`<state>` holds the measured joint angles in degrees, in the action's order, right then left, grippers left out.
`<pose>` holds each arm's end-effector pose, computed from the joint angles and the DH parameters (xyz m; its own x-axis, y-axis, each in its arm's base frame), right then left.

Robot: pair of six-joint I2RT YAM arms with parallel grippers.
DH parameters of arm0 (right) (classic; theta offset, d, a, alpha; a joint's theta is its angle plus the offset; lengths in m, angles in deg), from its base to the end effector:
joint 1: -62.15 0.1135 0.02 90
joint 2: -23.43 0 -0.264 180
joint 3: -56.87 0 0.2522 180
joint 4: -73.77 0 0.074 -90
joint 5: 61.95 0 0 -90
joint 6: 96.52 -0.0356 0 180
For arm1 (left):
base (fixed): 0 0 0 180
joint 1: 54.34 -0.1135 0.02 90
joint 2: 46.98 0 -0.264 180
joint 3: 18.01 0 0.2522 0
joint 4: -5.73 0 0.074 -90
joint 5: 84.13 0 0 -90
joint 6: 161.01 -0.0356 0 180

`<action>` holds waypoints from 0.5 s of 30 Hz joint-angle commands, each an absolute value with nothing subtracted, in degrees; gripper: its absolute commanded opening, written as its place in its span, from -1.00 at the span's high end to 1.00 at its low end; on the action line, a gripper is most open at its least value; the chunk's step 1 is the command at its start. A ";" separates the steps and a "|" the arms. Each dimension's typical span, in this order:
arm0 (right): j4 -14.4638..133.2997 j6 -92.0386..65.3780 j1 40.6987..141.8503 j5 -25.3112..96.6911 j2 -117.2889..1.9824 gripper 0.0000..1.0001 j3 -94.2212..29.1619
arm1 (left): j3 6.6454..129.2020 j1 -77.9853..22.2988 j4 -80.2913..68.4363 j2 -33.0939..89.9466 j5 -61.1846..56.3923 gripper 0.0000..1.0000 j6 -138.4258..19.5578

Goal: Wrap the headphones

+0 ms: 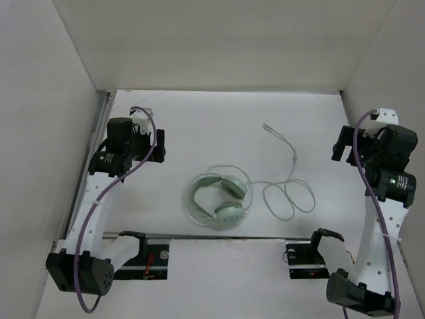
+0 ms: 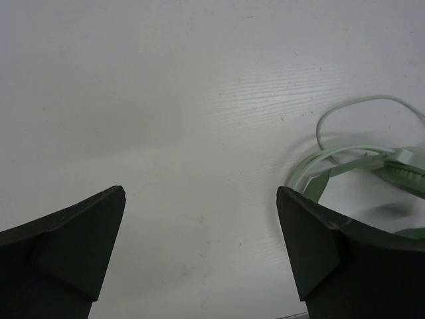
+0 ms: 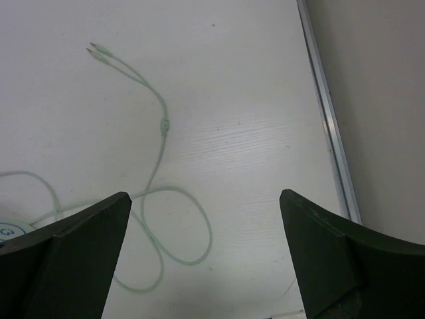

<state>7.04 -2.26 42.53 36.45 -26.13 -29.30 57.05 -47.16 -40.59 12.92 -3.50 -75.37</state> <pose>0.1390 -0.0440 0.4100 -0.4872 0.0957 -0.8680 0.1775 0.9841 0.0089 0.2219 -0.0338 0.3514 -0.4920 0.1376 -0.8597 0.2998 0.9538 -0.0189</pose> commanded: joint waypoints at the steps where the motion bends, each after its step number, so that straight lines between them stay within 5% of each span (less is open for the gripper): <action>1: 12.11 -2.83 43.29 33.59 -22.90 -1.00 -28.18 | 60.09 -47.09 -39.15 12.17 -3.63 -1.00 -73.48; 15: 25.72 0.60 40.92 33.42 -17.01 -1.00 -19.14 | 59.57 -51.92 -38.89 8.66 -7.76 -1.00 -70.22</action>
<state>18.36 -0.28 41.04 34.90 -18.37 -21.76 59.02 -50.81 -40.81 10.27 -6.21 -71.75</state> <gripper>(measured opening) 1.000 0.997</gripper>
